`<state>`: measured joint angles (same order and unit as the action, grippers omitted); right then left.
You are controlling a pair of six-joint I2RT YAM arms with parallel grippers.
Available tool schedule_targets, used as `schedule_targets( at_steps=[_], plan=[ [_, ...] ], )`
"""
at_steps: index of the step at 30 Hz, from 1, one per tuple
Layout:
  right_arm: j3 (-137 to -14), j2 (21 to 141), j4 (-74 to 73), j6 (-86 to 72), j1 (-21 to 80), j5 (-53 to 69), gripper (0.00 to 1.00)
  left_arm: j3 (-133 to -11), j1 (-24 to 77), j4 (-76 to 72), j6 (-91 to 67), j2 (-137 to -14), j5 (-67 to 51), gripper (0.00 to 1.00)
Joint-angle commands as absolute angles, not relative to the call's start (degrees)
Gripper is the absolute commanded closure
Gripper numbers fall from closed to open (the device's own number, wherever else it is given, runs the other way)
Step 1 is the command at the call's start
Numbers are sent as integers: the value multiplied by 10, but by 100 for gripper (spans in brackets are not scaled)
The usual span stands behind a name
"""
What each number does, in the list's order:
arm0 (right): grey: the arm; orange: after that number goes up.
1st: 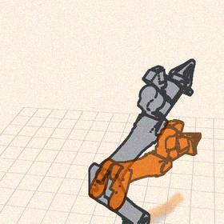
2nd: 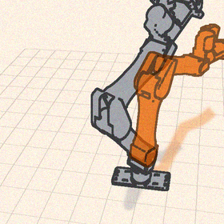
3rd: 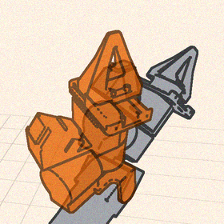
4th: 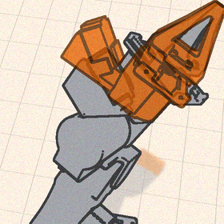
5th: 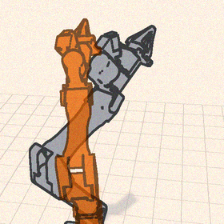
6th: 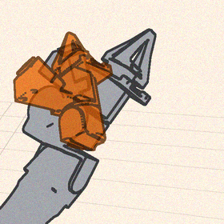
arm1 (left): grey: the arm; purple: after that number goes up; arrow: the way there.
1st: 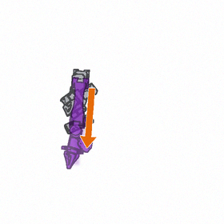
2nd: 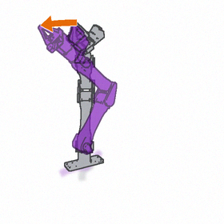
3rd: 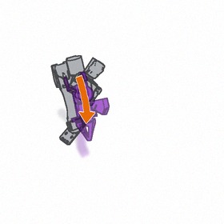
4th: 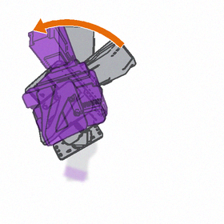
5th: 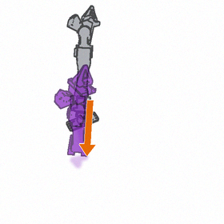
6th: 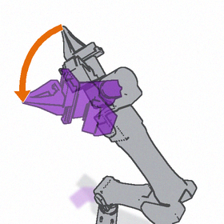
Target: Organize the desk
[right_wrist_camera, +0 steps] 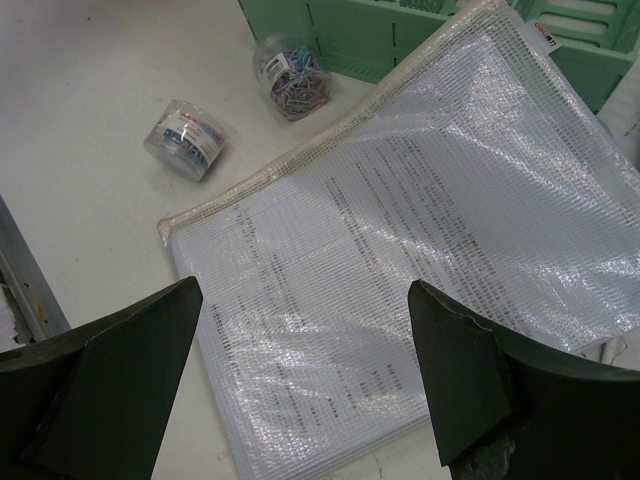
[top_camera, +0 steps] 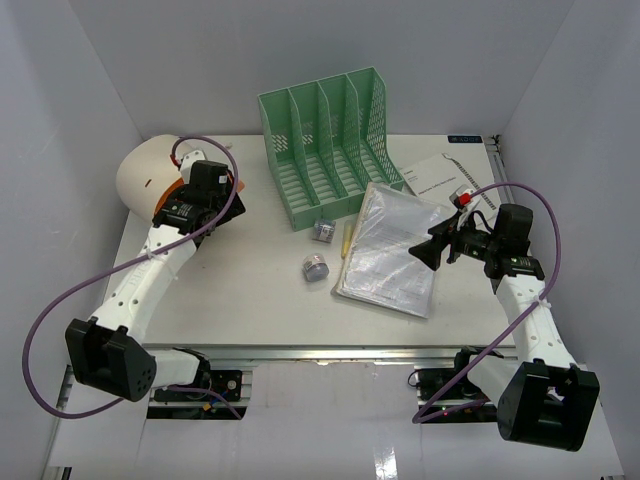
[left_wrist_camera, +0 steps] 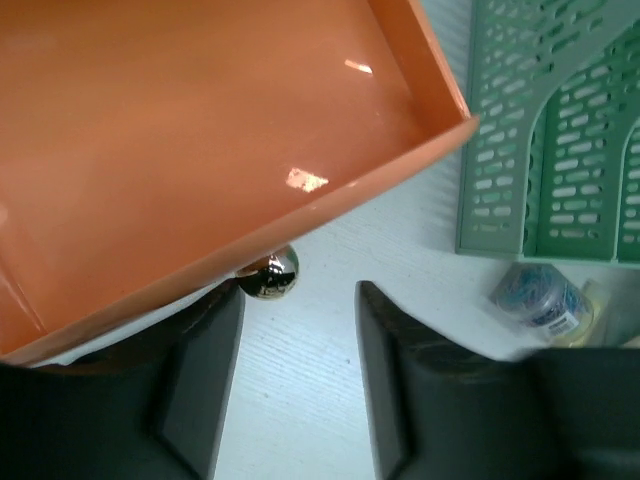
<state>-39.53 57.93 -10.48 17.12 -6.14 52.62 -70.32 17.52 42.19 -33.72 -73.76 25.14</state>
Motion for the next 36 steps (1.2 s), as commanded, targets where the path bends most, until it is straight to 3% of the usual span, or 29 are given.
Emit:
schedule_targets(
  at_steps=[1, 4, 17, 27, 36],
  plan=[
    [-400, 572, -91, 174, -65, 530, 10, -709, 183, 411, -313, -702, 184, 14],
    [-399, 572, -91, 175, -65, 531, 10, -702, 182, 384, -275, -679, 115, 3],
    [-394, 578, -94, 188, -66, 542, 10, -615, 183, 278, -170, -606, -288, 2],
    [-391, 587, -94, 195, -66, 536, 10, -535, 208, 201, -207, -638, -337, 2],
    [-390, 599, -97, 205, -66, 532, 10, -538, 287, 147, -176, -723, -262, 2]
  ],
)
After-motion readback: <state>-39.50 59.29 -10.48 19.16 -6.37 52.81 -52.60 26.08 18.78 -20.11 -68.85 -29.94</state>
